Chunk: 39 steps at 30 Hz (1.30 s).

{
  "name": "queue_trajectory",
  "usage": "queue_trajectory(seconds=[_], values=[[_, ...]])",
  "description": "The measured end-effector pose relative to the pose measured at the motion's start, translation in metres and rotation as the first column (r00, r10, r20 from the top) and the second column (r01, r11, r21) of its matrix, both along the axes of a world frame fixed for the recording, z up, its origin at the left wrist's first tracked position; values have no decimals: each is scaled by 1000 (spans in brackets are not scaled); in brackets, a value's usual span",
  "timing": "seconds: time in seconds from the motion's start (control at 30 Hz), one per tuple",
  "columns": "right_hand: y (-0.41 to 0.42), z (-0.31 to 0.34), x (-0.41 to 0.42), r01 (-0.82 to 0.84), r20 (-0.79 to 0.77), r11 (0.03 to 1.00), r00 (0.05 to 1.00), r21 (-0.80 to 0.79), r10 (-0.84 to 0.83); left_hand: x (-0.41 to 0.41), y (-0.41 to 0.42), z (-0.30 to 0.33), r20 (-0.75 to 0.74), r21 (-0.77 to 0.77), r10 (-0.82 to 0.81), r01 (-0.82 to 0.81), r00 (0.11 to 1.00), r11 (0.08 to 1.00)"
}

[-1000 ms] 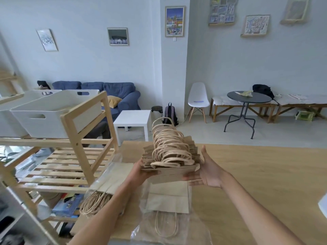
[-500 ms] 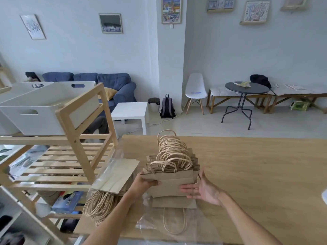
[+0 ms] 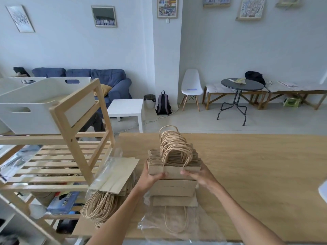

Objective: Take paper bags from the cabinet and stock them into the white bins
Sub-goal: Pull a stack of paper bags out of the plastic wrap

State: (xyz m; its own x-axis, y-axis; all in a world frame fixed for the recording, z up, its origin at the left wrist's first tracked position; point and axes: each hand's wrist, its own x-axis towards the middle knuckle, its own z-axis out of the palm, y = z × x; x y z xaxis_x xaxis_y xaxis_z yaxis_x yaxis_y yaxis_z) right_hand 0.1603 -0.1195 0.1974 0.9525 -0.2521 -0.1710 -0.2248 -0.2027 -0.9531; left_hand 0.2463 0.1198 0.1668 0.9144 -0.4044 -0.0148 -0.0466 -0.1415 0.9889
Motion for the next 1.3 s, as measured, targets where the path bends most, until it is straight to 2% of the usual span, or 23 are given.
queue_trajectory(seconds=[0.1,0.37,0.6,0.73,0.9,1.3], values=[[7,-14,1,57,85,996,994,74,-64,-2,-3,-1,0,-23,31,-31,1000,999],[19,-46,2,150,119,979,979,140,-167,-11,-17,-7,-41,-138,83,-87,996,987],[16,-43,14,196,155,966,963,168,-222,-1,-21,0,-43,-112,115,-119,992,987],[14,-54,13,162,116,973,976,165,-182,1,-17,-10,-23,-43,55,-56,998,998],[11,-67,16,169,106,968,976,187,-191,-15,-17,-42,-144,-31,106,-112,984,993],[9,-98,18,189,9,972,981,140,-193,-6,-25,-59,-185,7,137,-138,973,990]])
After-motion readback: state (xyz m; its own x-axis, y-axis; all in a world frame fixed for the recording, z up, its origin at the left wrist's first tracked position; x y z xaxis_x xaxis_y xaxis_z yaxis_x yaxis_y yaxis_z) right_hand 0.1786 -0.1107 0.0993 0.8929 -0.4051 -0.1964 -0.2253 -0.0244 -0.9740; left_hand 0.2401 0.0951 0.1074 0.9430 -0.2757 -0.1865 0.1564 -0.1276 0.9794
